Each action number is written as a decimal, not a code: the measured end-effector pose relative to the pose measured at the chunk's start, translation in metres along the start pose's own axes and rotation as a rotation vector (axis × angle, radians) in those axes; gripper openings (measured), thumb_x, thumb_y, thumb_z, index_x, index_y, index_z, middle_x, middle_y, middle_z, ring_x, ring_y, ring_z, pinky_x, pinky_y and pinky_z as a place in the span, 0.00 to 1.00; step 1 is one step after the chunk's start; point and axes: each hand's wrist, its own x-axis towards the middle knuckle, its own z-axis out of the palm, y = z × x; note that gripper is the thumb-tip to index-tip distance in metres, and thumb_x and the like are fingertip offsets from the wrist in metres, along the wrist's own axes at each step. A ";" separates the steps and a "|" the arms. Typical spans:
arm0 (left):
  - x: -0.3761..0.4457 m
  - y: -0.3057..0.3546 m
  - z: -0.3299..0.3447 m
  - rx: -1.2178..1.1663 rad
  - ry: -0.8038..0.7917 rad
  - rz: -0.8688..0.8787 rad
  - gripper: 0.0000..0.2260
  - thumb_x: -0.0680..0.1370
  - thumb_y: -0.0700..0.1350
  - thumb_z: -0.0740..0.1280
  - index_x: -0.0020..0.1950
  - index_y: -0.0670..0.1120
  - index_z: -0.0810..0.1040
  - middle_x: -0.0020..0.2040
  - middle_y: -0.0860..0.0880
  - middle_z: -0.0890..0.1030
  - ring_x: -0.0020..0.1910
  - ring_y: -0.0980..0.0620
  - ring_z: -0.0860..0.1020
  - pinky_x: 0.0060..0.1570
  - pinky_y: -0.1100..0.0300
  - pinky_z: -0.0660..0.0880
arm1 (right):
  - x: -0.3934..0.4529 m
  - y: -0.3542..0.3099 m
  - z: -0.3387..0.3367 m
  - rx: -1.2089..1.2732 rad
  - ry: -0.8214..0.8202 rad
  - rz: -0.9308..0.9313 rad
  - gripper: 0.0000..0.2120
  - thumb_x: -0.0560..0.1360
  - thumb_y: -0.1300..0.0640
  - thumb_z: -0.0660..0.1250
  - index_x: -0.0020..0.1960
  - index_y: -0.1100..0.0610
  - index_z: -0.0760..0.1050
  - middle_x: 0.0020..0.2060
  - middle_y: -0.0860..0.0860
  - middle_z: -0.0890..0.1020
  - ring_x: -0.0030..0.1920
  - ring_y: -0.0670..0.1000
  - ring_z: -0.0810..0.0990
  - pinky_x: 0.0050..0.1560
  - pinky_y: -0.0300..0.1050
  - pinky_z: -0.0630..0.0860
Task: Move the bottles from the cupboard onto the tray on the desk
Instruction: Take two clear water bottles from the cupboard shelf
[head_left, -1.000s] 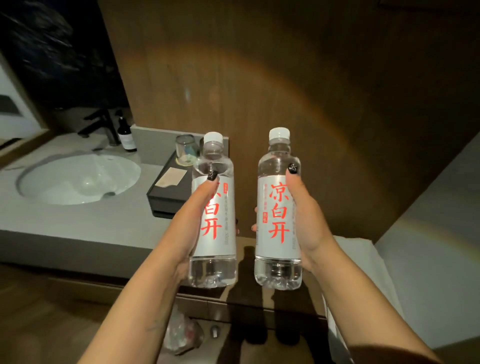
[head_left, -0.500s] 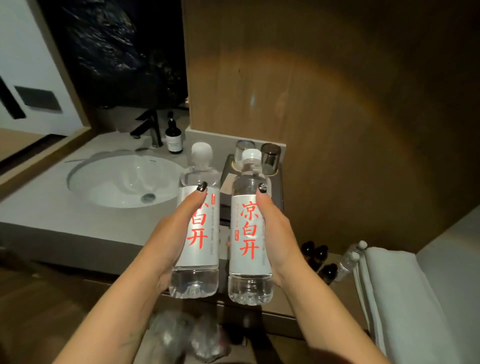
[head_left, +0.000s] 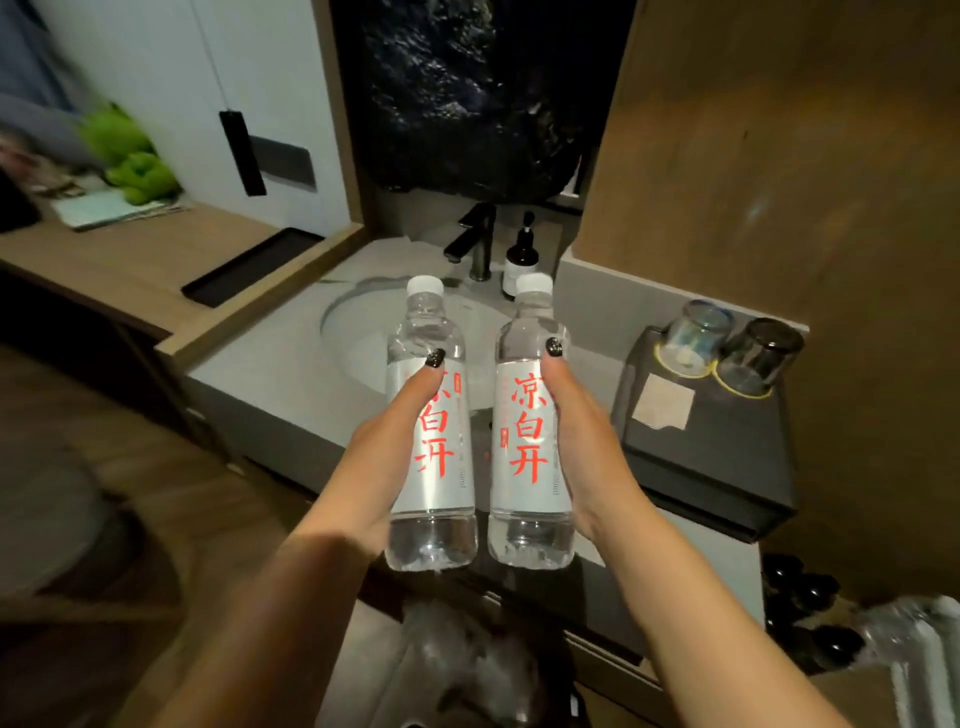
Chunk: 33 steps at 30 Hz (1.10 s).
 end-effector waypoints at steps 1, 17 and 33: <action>-0.004 -0.001 -0.010 -0.070 -0.041 0.004 0.20 0.81 0.56 0.56 0.51 0.40 0.77 0.40 0.40 0.78 0.33 0.50 0.73 0.23 0.69 0.71 | 0.011 0.000 0.007 -0.002 -0.004 0.001 0.18 0.76 0.39 0.63 0.52 0.53 0.79 0.44 0.56 0.85 0.45 0.57 0.84 0.55 0.59 0.79; 0.056 0.019 -0.107 -0.214 -0.107 0.090 0.23 0.73 0.65 0.61 0.53 0.48 0.80 0.44 0.46 0.86 0.43 0.46 0.85 0.50 0.48 0.79 | 0.147 -0.006 0.128 -0.133 -0.188 0.094 0.31 0.69 0.30 0.61 0.62 0.51 0.75 0.52 0.54 0.85 0.51 0.57 0.84 0.56 0.63 0.79; 0.174 0.033 -0.272 -0.225 -0.197 0.085 0.22 0.75 0.64 0.62 0.53 0.47 0.80 0.42 0.47 0.86 0.41 0.48 0.85 0.39 0.55 0.78 | 0.199 0.010 0.308 -0.140 -0.093 0.098 0.22 0.75 0.36 0.59 0.58 0.51 0.75 0.47 0.55 0.85 0.48 0.57 0.85 0.55 0.58 0.80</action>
